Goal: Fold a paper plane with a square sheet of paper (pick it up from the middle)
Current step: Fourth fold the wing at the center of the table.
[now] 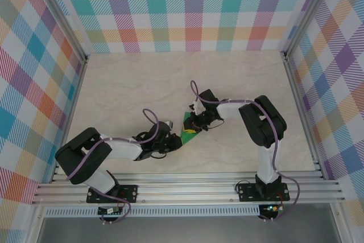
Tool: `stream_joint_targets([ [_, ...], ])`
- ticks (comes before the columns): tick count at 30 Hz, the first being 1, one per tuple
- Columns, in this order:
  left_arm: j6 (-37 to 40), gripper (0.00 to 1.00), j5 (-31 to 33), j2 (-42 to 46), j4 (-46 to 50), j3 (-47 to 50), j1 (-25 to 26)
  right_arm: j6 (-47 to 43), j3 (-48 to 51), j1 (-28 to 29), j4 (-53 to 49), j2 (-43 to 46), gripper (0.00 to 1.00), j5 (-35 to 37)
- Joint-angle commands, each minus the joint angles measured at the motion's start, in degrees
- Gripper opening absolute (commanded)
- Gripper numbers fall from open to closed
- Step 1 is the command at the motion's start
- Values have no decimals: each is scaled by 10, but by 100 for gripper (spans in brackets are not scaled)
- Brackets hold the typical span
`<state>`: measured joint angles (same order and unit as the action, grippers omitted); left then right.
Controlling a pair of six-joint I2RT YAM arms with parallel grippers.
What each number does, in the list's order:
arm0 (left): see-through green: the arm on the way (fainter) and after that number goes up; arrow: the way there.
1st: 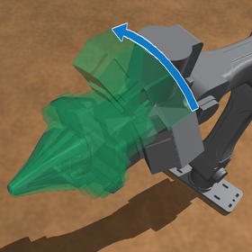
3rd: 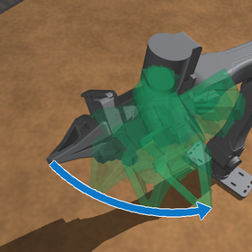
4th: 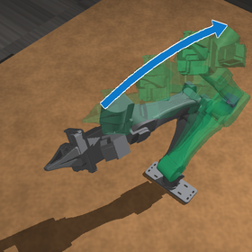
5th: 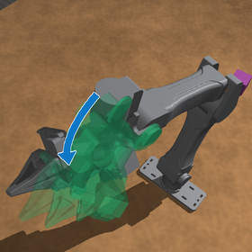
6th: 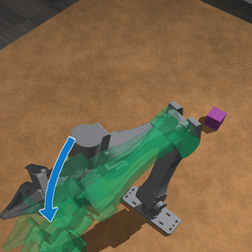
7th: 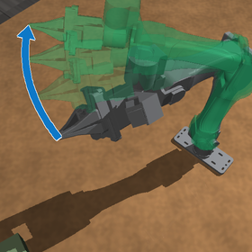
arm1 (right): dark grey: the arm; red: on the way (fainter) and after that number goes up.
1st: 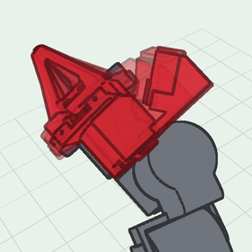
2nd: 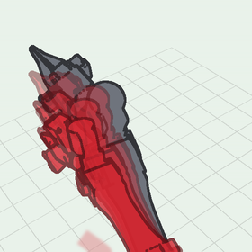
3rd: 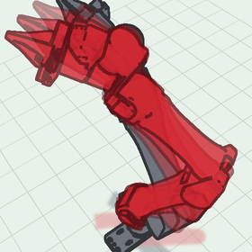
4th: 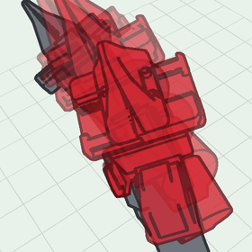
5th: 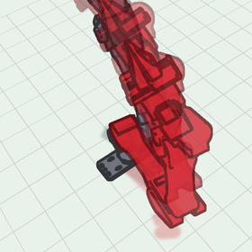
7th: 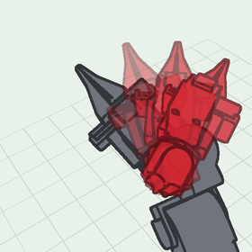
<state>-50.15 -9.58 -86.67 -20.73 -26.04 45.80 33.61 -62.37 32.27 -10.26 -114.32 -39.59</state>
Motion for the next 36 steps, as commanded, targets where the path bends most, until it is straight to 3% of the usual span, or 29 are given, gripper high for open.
stream_joint_targets([
  [1, -7, 15, 24, 50, 81, 15, -6, -13, 0, -3, -18, -34, 16, 52],
  [6, -6, 30, 65, 133, 140, 18, -6, -13, -4, -3, -18, -34, 16, 44],
  [11, 17, 33, 50, 134, 151, -3, -7, -13, -6, -3, -19, -31, 16, 43],
  [19, 60, 31, -2, 75, 155, -76, -6, -9, -4, -4, -18, -31, 16, 44],
  [24, 63, 18, -64, 18, 94, -94, -1, -10, -4, -3, -21, -33, 16, 46],
  [36, 72, 12, -4, -35, 133, -87, 0, -13, -2, -3, -24, -33, 16, 47],
])
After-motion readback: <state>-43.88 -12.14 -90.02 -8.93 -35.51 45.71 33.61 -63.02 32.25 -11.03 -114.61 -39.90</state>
